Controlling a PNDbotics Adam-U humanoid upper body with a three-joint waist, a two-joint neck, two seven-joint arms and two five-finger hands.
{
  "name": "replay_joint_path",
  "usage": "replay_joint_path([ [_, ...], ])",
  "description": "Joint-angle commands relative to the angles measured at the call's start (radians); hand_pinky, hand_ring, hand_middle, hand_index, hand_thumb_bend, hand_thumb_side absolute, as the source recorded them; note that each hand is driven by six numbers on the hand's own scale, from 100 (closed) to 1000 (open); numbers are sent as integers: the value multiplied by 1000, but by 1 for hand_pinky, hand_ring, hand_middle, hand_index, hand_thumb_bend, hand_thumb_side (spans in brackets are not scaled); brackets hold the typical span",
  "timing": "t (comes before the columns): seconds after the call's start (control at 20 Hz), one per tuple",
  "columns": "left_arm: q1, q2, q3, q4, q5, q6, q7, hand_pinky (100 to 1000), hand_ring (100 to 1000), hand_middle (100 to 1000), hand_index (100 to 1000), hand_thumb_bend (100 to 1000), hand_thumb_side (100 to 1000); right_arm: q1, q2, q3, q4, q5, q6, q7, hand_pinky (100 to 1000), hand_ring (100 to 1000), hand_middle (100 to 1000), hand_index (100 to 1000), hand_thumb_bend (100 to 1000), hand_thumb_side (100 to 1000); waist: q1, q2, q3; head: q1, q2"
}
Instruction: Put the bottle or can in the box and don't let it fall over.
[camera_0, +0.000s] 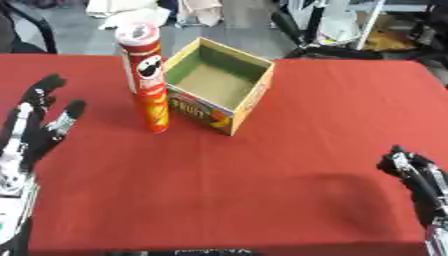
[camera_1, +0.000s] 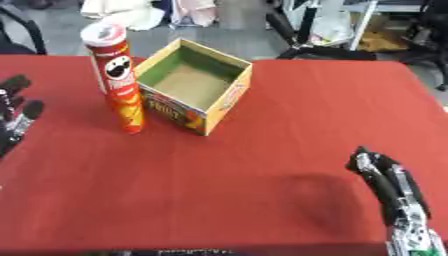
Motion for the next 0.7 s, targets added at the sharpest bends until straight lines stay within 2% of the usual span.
replay_joint_path([
  [0.05,-64,40,-27,61,-27,-2,15,1000,1000,918,838,674,639,-7,-22,2,-17,-1,-2,6,804,632,531,556,100,557,2,-11,-5,-2,-14],
  [0.45,-231,50,-76,248,-79,-13,37,1000,1000,916,838,676,640,-5,-22,8,-15,-1,-1,12,804,632,531,557,100,559,3,-14,-20,10,-13],
  [0.7,-302,52,-100,335,-112,-26,53,1000,1000,916,840,685,652,-3,-22,10,-14,-1,-1,16,804,632,531,558,100,561,2,-17,-29,10,-13],
])
